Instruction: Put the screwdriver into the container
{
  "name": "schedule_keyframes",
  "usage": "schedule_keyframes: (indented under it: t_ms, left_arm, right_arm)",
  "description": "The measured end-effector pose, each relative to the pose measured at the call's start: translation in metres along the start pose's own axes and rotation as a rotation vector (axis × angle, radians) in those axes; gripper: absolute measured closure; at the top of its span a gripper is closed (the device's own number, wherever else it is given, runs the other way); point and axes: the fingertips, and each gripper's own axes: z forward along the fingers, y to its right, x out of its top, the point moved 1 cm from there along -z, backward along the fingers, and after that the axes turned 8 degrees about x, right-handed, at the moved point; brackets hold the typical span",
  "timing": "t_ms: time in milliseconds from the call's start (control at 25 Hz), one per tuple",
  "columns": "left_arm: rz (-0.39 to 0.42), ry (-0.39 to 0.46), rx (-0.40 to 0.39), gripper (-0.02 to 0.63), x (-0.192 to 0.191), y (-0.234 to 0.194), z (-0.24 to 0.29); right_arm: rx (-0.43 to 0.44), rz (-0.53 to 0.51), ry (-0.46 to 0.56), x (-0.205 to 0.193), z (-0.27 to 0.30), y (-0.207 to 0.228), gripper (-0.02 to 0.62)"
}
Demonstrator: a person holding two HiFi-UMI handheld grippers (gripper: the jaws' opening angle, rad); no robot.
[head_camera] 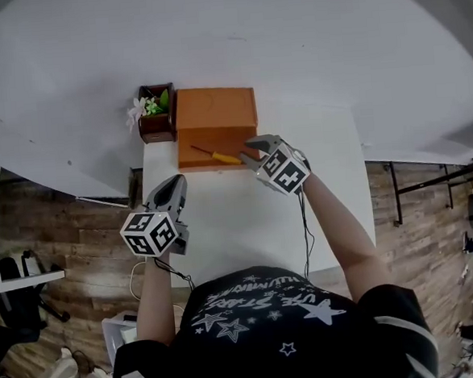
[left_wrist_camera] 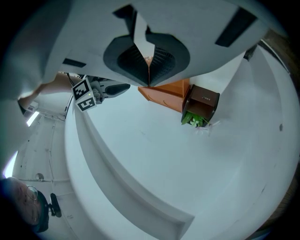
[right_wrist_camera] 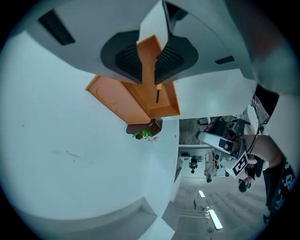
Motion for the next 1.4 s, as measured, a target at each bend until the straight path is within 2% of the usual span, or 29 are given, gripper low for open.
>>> schedule_keyframes:
  t_ms: [280,600,840,1160,1400]
  left_arm:
    - [0.062,0.011,-0.009,0.584,-0.004,0.041,-0.026]
    - [0.079,0.034,-0.004,0.584,-0.015,0.088,-0.043]
    - [0.099,0.042,0.006,0.584,-0.032,0.134,-0.061]
    - [0.157,0.042,0.023,0.584,-0.062,0.187,-0.094]
    - [0.169,0.035,0.033,0.584,-0.088,0.214,-0.119]
  right_arm:
    - [0.021,0.109,0.14,0.005,-0.053,-0.027,0.502]
    - [-0.044,0.081,0.192,-0.011,-0.112,-0.047,0.54]
    - [-0.109,0.109,0.301,-0.02,-0.169,-0.063,0.546]
    - [-0.106,0.116,0.344,-0.051,-0.21,-0.106,0.548]
    - [-0.121,0.17,0.342,-0.089,-0.232,-0.138,0.549]
